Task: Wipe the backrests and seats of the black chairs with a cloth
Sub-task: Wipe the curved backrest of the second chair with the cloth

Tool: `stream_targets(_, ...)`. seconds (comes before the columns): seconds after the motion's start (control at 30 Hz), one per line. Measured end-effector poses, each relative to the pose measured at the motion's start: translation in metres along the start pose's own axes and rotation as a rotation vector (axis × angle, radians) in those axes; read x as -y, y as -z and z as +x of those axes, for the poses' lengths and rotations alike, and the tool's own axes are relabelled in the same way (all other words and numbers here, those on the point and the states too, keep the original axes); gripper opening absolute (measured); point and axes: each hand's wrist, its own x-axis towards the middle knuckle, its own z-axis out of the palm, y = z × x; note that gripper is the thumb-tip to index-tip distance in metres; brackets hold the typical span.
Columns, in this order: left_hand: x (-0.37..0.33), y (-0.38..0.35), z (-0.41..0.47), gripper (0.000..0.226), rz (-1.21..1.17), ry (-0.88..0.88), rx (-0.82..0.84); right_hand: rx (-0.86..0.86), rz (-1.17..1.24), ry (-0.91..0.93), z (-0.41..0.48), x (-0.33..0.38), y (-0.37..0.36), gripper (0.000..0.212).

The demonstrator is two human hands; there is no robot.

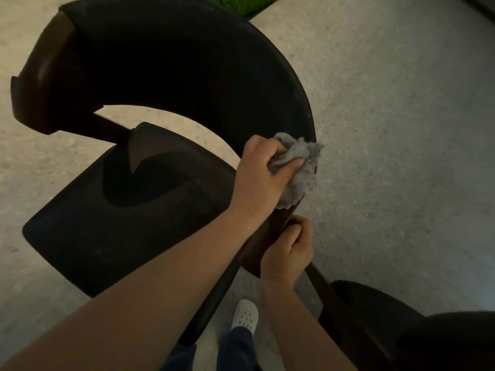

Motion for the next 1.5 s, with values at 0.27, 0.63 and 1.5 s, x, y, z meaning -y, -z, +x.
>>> stream_targets(0.27, 0.029, 0.035, -0.005, 0.024, 0.197, 0.298, -0.048, 0.015, 0.002, 0.025, -0.002, 0.004, 0.001, 0.028)
stream_targets(0.63, 0.013, -0.008, 0.005, 0.029, 0.026, -0.008, -0.039, -0.003, -0.010, 0.015, -0.001, 0.001, -0.001, 0.029)
stream_targets(1.5, 0.067, 0.037, -0.024, 0.021, 0.140, 0.344, 0.221, 0.125, 0.063, 0.038, 0.005, 0.024, 0.014, 0.019)
